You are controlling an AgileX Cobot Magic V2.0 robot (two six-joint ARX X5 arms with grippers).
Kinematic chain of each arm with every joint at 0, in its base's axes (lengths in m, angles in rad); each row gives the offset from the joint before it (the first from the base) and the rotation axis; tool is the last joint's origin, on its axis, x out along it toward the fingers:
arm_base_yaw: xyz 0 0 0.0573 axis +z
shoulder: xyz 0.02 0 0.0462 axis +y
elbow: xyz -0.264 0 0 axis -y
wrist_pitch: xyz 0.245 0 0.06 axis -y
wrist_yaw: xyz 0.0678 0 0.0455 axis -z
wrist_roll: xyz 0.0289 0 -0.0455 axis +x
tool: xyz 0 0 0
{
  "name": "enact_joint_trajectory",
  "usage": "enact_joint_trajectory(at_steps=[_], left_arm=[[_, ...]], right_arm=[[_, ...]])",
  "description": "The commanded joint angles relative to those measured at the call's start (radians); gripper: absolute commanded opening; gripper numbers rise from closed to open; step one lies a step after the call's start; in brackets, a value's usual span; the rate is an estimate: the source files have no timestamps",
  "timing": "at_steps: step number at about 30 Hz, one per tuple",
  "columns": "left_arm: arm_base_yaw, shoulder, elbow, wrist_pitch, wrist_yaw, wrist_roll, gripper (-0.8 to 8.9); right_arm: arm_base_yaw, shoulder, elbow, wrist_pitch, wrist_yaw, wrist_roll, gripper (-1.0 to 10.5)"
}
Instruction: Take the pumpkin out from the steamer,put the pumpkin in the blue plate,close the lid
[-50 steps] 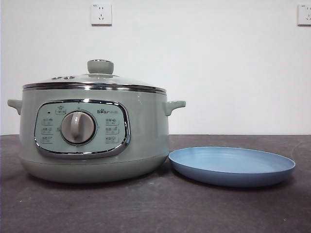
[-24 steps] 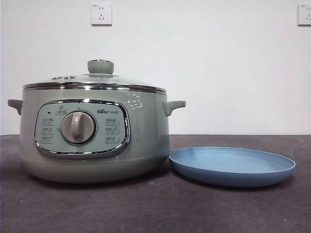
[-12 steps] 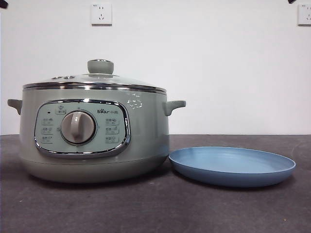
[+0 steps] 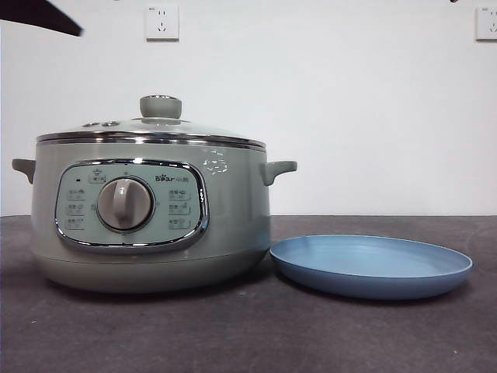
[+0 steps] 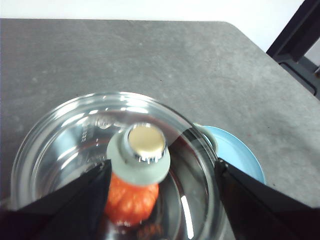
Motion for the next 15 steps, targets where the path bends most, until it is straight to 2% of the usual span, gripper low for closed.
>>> enact_joint_trajectory(at_steps=[1, 9, 15], left_arm=[[-0.042, 0.087, 0.053, 0.0, -0.035, 0.027, 3.46], [-0.132, 0.27, 0.145, 0.003, -0.198, 0.068, 3.45], [-0.165, 0.354, 0.146, 0.021, -0.232, 0.088, 3.45]], right_arm=[[0.005, 0.0, 0.002, 0.004, -0.001, -0.008, 4.4], [0.005, 0.0, 0.002, 0.004, -0.001, -0.008, 4.4], [0.005, 0.0, 0.002, 0.004, -0.001, -0.008, 4.4]])
